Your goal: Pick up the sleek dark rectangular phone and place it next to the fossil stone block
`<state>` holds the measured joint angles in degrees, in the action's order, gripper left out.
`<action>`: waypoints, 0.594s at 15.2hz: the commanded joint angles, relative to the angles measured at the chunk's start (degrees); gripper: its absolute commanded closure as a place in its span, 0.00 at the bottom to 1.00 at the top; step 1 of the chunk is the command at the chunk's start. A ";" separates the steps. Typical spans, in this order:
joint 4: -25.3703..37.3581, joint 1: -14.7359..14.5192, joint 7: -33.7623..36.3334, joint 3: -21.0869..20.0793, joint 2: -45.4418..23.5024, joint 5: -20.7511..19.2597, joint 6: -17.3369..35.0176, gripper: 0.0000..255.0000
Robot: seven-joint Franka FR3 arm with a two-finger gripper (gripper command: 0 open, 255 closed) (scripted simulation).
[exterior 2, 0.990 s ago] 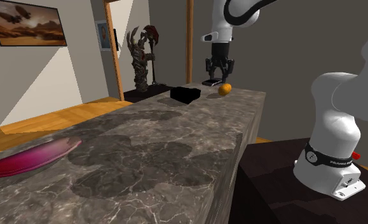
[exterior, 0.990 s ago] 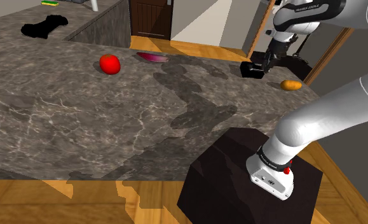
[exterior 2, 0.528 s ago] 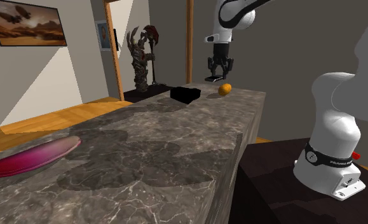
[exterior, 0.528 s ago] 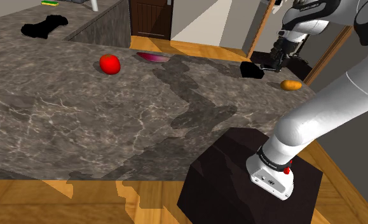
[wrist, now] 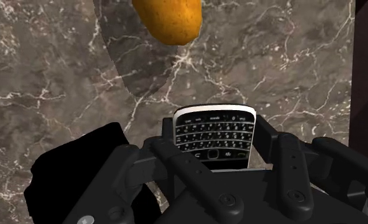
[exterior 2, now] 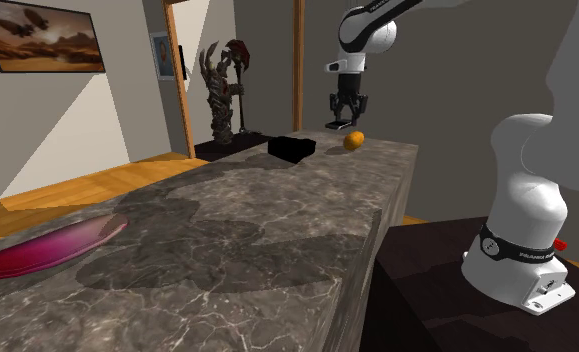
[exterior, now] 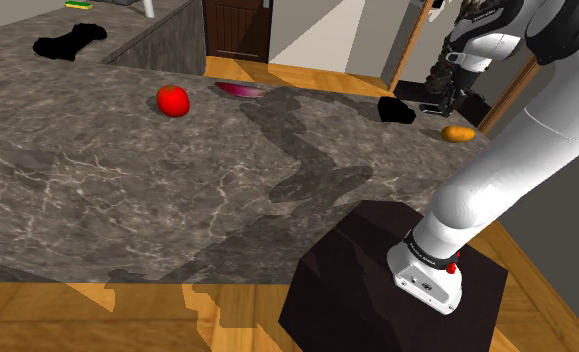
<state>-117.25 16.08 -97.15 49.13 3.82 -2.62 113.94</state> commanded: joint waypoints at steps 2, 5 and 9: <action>-1.75 0.04 -0.42 0.19 -0.70 0.53 2.24 1.00; -3.24 0.09 -1.15 0.45 -1.88 1.50 4.52 1.00; -5.06 0.21 -2.35 0.72 -3.72 3.10 7.53 1.00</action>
<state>-121.74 16.27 -99.25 49.80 0.49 0.11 120.62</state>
